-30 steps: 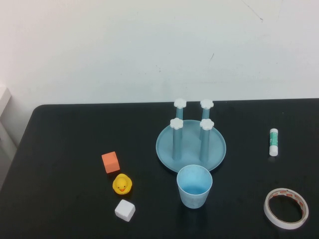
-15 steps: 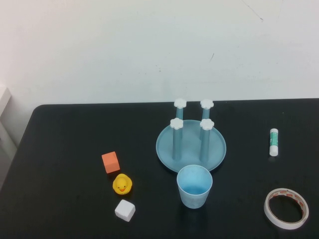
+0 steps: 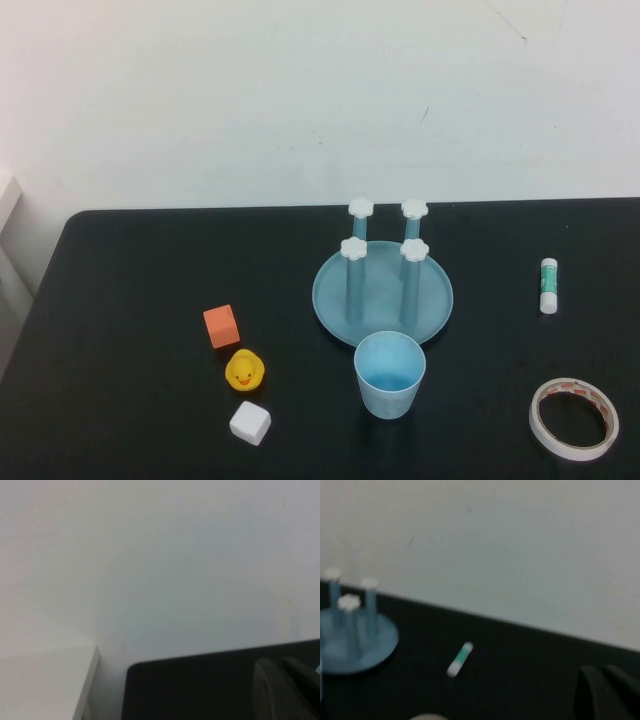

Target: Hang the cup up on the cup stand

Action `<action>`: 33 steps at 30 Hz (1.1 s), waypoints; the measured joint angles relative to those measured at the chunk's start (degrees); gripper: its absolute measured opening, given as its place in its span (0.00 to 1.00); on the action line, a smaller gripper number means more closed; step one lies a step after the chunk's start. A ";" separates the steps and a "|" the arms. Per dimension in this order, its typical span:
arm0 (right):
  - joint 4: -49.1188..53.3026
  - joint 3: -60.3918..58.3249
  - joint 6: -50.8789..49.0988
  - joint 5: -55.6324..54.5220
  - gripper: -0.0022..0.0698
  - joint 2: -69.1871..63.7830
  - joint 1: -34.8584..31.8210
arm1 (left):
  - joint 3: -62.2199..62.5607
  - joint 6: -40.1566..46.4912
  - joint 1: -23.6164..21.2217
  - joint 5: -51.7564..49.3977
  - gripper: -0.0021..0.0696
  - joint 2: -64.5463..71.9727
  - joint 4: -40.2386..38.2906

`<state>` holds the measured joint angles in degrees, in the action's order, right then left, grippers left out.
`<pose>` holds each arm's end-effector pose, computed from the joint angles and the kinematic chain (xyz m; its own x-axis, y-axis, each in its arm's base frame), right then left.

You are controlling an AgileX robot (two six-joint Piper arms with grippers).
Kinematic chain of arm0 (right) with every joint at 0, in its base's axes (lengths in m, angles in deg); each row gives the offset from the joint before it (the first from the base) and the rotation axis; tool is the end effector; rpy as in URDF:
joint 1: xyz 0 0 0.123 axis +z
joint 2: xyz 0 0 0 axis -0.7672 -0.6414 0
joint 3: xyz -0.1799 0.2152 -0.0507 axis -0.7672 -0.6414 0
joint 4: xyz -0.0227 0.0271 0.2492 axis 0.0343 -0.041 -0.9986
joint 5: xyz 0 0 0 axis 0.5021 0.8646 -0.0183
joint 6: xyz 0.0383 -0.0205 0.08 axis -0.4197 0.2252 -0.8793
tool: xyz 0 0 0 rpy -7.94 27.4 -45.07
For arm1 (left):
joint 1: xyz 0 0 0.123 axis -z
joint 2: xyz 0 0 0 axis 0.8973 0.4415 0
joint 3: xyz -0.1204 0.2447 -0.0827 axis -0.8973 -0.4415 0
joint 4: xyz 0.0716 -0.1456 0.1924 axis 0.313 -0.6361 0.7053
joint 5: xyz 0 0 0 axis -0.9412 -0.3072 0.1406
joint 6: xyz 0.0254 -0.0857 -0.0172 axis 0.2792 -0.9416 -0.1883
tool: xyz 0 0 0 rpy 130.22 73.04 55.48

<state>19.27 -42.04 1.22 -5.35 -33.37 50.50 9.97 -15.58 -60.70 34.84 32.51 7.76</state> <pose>0.0602 0.0009 0.3187 -0.1376 -0.2310 -0.9632 -0.0452 0.9729 -0.2269 0.0400 -0.0044 0.3165 0.0171 0.0399 -0.9991 0.0771 0.9962 0.0411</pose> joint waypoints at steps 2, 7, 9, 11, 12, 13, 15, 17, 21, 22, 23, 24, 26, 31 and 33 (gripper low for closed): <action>-5.37 1.08 5.31 3.35 0.03 -5.90 0.00 | -0.46 0.00 0.00 -0.76 0.03 0.92 -1.13; -23.42 1.46 27.37 4.70 0.03 -23.39 0.00 | -4.30 0.00 0.00 -1.40 0.03 2.13 -1.66; -32.37 1.94 38.10 4.55 0.03 -30.83 0.00 | -5.98 0.00 0.00 -1.40 0.03 2.17 -1.68; -41.81 3.43 47.65 4.55 0.03 -38.14 0.00 | -7.03 0.00 0.00 -1.40 0.03 2.17 -1.79; -46.69 4.38 52.29 4.55 0.03 -42.01 0.26 | -7.48 0.00 0.00 -1.40 0.03 2.17 -1.79; -50.91 5.48 56.15 4.31 0.03 -45.52 0.85 | -7.59 0.00 0.00 -1.40 0.03 2.17 -1.81; -56.46 7.76 60.78 2.92 0.03 -51.59 3.28 | -7.82 0.00 0.00 -1.29 0.03 2.17 -1.91; -58.83 10.23 62.96 1.11 0.03 -56.32 6.63 | -7.82 0.00 0.00 -1.21 0.03 2.17 -1.91; -60.62 15.95 64.57 -1.53 0.03 -65.65 14.89 | -7.89 0.00 0.00 -0.53 0.03 2.17 -1.91; -60.61 17.33 64.76 -2.58 0.03 -68.06 16.89 | -7.89 0.00 0.00 -0.45 0.03 2.17 -1.91; -60.74 18.40 64.87 -3.86 0.03 -70.43 18.36 | -7.89 0.00 0.00 -0.39 0.03 2.17 -1.91; -60.73 19.77 64.96 -5.02 0.03 -72.74 19.87 | -8.08 0.00 0.00 -0.11 0.03 2.17 -1.91; -60.94 22.26 64.59 -6.21 0.08 -76.62 21.57 | -8.80 0.00 0.00 0.97 0.03 2.17 -1.91; -61.06 28.94 62.07 -6.72 0.44 -84.83 22.11 | -9.99 0.00 0.00 2.73 0.03 2.17 -1.91; -61.06 31.03 61.83 -6.00 0.57 -87.77 22.11 | -10.12 0.00 0.00 2.98 0.03 2.17 -1.91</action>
<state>-41.79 -11.01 63.05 -11.35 -121.13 72.61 -0.15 -15.58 -60.70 37.82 34.68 5.85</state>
